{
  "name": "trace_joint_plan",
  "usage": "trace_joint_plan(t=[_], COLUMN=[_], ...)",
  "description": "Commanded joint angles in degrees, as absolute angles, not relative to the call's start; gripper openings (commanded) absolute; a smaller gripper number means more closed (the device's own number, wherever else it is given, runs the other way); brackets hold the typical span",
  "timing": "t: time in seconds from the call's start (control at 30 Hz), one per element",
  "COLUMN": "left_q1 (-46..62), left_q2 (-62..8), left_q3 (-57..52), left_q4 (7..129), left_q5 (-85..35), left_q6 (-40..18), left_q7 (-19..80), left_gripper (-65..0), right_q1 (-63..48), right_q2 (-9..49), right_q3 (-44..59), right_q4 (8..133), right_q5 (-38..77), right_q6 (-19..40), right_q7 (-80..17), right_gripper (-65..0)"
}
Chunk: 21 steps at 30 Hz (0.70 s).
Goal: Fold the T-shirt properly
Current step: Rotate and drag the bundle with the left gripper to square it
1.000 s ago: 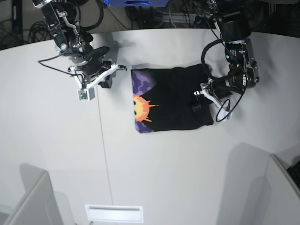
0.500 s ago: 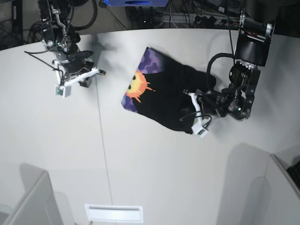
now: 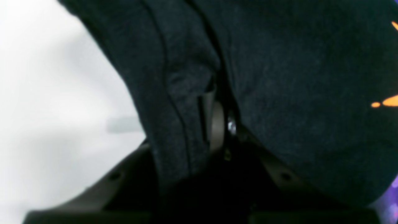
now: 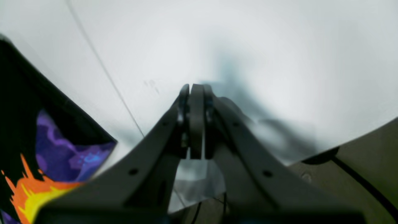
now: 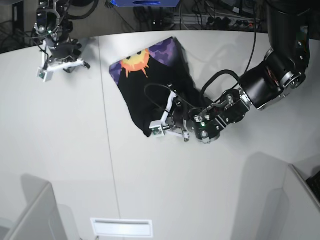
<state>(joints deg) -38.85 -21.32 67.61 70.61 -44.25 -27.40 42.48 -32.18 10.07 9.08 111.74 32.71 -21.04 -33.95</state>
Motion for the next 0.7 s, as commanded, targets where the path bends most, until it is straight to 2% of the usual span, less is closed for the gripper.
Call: trace_joint_plan(t=[0.0,0.2,0.33,0.43,0.67], left_q1=[-41.36,-42.33,-41.10,-39.43,-37.49], left_q2=[-21.41,-18.42,-14.90,-12.70,-11.91], left_q3=[69.14,73.71,72.66,68.18,63.60], left_q4=[71.08,69.85,66.07,64.40,64.48], left_q5=[-44.44,-27.56,-17.54,-14.90,-13.32], left_q6=[-27.65,-28.00,-36.26,-39.69,-40.00], left_q7=[40.75,35.82,34.42,34.42,34.51], left_gripper=[-65.0,-65.0,-65.0,-65.0,-65.0], right_q1=[-32.66,-33.19,-33.19,-33.19,-33.19], right_q2=[10.24,8.04,7.08,7.16,7.25], right_q3=[9.45,9.19,7.60,5.58,5.32], right_q4=[112.66,112.66,112.66,112.66,112.66], right_q5=[32.75,32.66,32.57,32.57,32.57], right_q6=[-20.88,-20.88,-20.88,-20.88,-20.88], right_q7=[-32.75,-32.75,-32.84,-32.84,-32.84], right_gripper=[-65.0,-65.0,-65.0,-65.0,-65.0])
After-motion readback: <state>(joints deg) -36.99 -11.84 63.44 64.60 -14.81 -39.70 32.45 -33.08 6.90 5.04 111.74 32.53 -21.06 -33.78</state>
